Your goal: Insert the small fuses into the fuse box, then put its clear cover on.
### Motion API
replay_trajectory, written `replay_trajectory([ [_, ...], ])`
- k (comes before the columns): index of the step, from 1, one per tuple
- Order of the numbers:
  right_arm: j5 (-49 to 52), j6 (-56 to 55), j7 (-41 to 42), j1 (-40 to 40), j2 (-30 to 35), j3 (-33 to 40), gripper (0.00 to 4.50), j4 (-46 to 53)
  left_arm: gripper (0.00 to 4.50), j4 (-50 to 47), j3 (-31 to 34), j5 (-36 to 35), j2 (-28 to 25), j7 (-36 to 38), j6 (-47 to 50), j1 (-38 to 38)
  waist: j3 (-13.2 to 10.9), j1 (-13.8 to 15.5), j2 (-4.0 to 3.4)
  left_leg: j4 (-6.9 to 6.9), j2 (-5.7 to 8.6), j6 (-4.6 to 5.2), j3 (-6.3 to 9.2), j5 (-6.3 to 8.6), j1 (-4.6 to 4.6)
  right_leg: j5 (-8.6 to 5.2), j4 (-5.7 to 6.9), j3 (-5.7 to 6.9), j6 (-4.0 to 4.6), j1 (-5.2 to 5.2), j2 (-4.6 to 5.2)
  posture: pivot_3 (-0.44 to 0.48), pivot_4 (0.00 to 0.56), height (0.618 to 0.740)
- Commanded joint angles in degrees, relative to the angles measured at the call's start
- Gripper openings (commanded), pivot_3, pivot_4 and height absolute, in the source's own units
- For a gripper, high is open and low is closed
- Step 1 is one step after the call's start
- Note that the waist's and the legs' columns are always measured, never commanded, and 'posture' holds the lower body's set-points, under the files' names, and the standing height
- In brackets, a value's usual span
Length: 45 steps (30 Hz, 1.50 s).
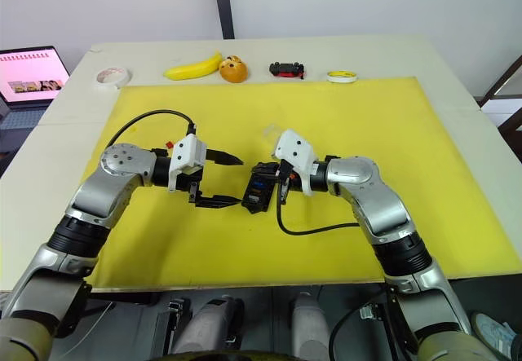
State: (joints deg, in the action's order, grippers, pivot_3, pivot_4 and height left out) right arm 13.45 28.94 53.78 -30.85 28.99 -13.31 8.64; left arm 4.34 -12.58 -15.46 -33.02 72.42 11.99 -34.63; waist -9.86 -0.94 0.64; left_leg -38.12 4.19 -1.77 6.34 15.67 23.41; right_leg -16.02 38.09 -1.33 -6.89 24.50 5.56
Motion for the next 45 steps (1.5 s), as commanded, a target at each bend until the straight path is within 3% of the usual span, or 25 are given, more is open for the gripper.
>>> replay_trajectory([
  [1, -0.95, -0.08, -0.2, -0.69, 0.47, -0.58, 0.04, 0.18, 4.5, -0.98, 1.02, -0.2, -0.2, -0.07, -0.37, -1.41, 0.0, 0.02, 0.0, 0.0, 0.01, 0.0, 0.0, 0.0, 0.0, 0.0, 0.0, 0.0, 0.0, 0.0, 0.0, 0.0, 0.15, 0.74],
  [26, 1.21, 10.6, -2.49, -0.78, -0.81, -0.72, 0.04, -1.89, 4.5, 0.06, 0.81, 0.01, -0.31, 0.6, -1.28, -1.84, 0.05, 0.04, 0.0, -0.01, 0.01, 0.0, 0.01, 0.0, -0.04, 0.0, 0.0, 0.0, 0.0, -0.06, 0.0, 0.0, 0.15, 0.74],
  [31, 9.87, 15.76, -3.14, -4.09, -1.14, 7.05, 0.04, 7.38, 4.5, -4.62, 3.13, -1.55, -1.06, -2.39, 1.83, 2.71, 0.02, -0.02, -0.02, 0.0, 0.0, 0.0, 0.01, 0.0, -0.04, 0.0, 0.01, -0.01, 0.0, -0.04, 0.01, 0.0, 0.15, 0.74],
  [34, 12.64, 20.31, -6.18, -3.61, 1.99, 12.84, 0.04, 14.22, 4.5, -10.26, 8.36, -4.31, -2.67, -6.37, 5.49, 7.8, 0.01, -0.03, -0.03, 0.01, -0.02, 0.0, 0.03, 0.0, 0.0, 0.0, 0.01, -0.03, 0.0, 0.03, 0.01, 0.0, 0.15, 0.74],
  [38, 16.53, 23.28, -5.51, 3.58, 9.66, 21.86, 0.04, 21.46, 4.5, -19.76, 18.02, -9.55, -4.91, -13.37, 13.29, 17.45, 0.02, 0.34, -0.02, 0.05, -0.01, 0.05, 0.07, 0.03, -0.02, 0.0, -0.03, -0.02, 0.0, -0.03, 0.03, 0.0, 0.15, 0.74],
  [41, 19.42, 24.08, -2.69, 11.3, 16.26, 31.18, 0.92, 23.18, 4.5, -25.15, 29.24, -15.73, -7.05, -17.9, 21.45, 26.4, 0.02, 0.36, -0.02, 0.05, 0.01, 0.38, 0.02, 0.22, -0.01, 0.0, -0.1, -0.05, 0.0, -0.07, 0.07, 0.0, 0.15, 0.74],
  [45, 19.45, 21.12, 1.65, 21.17, 23.28, 40.71, 2.97, 20.48, 4.5, -27.71, 44.18, -21.26, -9.38, -20.38, 28.56, 38.25, 0.02, 0.19, -0.02, 0.06, -0.05, 0.41, -0.02, 0.23, -0.07, -0.01, -0.06, -0.07, 0.01, -0.08, 0.03, 0.0, 0.15, 0.74],
])
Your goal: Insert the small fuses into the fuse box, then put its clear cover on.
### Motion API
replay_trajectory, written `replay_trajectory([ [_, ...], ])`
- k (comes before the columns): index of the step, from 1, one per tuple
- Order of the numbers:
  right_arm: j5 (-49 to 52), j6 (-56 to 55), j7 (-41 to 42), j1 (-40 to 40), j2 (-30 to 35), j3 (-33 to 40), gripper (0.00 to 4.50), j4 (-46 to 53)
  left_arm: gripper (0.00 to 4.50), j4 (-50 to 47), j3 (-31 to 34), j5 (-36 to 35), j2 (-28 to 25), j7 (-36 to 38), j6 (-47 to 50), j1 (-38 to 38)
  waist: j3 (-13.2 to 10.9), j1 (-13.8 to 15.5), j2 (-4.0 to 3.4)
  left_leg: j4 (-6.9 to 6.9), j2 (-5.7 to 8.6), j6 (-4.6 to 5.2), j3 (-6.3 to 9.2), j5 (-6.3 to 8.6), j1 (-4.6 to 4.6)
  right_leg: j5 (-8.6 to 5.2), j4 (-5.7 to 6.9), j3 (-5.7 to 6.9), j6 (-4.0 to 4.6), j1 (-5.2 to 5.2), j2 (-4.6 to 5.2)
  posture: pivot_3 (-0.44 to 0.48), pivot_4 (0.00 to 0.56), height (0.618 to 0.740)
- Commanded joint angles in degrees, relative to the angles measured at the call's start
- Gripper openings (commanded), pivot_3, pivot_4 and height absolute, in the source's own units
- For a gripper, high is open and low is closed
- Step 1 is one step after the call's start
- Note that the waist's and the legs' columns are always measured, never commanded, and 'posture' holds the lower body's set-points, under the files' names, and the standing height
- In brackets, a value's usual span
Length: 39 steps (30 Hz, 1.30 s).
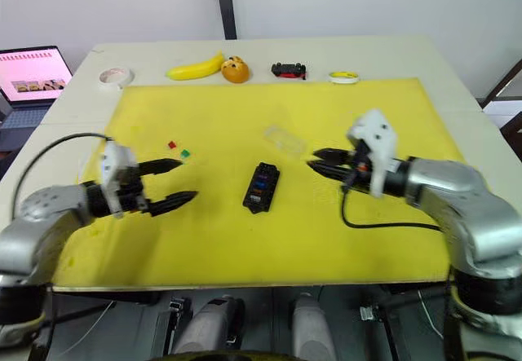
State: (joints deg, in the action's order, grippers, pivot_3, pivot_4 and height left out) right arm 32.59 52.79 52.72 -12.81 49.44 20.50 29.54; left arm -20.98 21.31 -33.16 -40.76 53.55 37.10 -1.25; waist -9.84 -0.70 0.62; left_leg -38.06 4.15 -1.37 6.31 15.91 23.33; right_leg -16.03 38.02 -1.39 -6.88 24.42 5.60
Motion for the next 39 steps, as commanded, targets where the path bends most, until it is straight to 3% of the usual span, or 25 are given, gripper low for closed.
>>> replay_trajectory([
  [1, -0.05, -3.71, 3.37, 5.04, 3.95, 8.52, 3.47, -1.6, 4.5, -2.27, 13.37, -4.24, -1.99, -1.74, 4.22, 7.55, 0.0, -0.09, 0.0, 0.01, -0.02, 0.0, -0.02, 0.0, -0.02, 0.0, -0.01, 0.0, 0.0, -0.01, -0.02, 0.0, 0.15, 0.74],
  [3, -1.61, -6.45, 4.4, 7.94, 5.81, 10.84, 4.47, -4.64, 4.5, -1.12, 19.76, -5.9, -2.39, -1.66, 5.96, 12.7, 0.0, -0.04, 0.0, 0.03, -0.04, 0.0, -0.07, 0.0, -0.1, -0.01, -0.03, 0.0, 0.01, -0.1, -0.02, 0.0, 0.15, 0.74],
  [7, -2.44, -9.84, 4.1, 8.87, 7.15, 12.0, 4.47, -9.18, 4.5, -0.67, 25.06, -8.04, -2.55, -1.63, 7.77, 18.37, 0.0, 0.27, 0.0, 0.03, -0.04, 0.01, -0.09, 0.0, -0.2, -0.01, -0.11, 0.03, 0.01, -0.34, 0.02, 0.0, 0.15, 0.74],
  [15, -0.86, -11.0, 2.22, 4.76, 6.3, 5.78, 4.47, -8.45, 4.5, -4.17, 24.82, -13.03, -5.26, -2.38, 13.4, 20.98, -0.01, 0.14, -0.03, 0.19, -0.13, 0.08, -0.03, 0.09, -0.87, -0.03, -0.58, 0.05, 0.04, -1.15, 0.09, 0.0, 0.15, 0.74],
  [21, 5.74, -5.57, -1.55, -3.14, 2.36, -1.97, 4.47, -1.85, 4.5, -0.55, 25.07, -33.24, -11.71, -10.9, 31.95, 7.74, -0.05, 0.15, -0.09, 0.21, -0.13, 0.08, 0.08, 0.09, -0.87, -0.02, -0.61, 0.09, 0.03, -1.16, 0.11, 0.0, 0.15, 0.74],
  [26, 8.7, -3.63, -5.28, -7.7, -1.65, -7.78, 4.47, 2.12, 4.5, 6.39, 20.23, -44.41, -11.26, -22.86, 38.29, -5.09, -0.06, 0.04, -0.07, 0.22, -0.04, 0.12, 0.06, 0.12, -0.86, -0.01, -0.64, 0.1, 0.01, -1.11, 0.06, 0.0, 0.15, 0.74],
  [32, 5.32, -5.02, -10.87, -13.84, -9.17, -17.84, 4.47, 2.11, 4.5, 14.23, 12.73, -43.82, -4.46, -29.91, 37.03, -11.84, -0.04, -0.13, -0.09, 0.25, -0.04, 0.07, 0.02, 0.09, -0.87, -0.01, -0.55, 0.04, 0.01, -1.01, 0.04, 0.0, 0.15, 0.74],
  [39, 1.85, -5.3, -14.68, -18.08, -14.34, -24.12, 4.47, 0.15, 4.5, 28.08, 11.58, -47.88, 3.26, -41.91, 38.64, -20.53, -0.02, 0.17, 0.03, 0.23, 0.04, -0.03, 0.09, 0.03, -0.82, -0.01, -0.51, 0.06, 0.01, -0.96, 0.04, 0.0, 0.15, 0.74],
])
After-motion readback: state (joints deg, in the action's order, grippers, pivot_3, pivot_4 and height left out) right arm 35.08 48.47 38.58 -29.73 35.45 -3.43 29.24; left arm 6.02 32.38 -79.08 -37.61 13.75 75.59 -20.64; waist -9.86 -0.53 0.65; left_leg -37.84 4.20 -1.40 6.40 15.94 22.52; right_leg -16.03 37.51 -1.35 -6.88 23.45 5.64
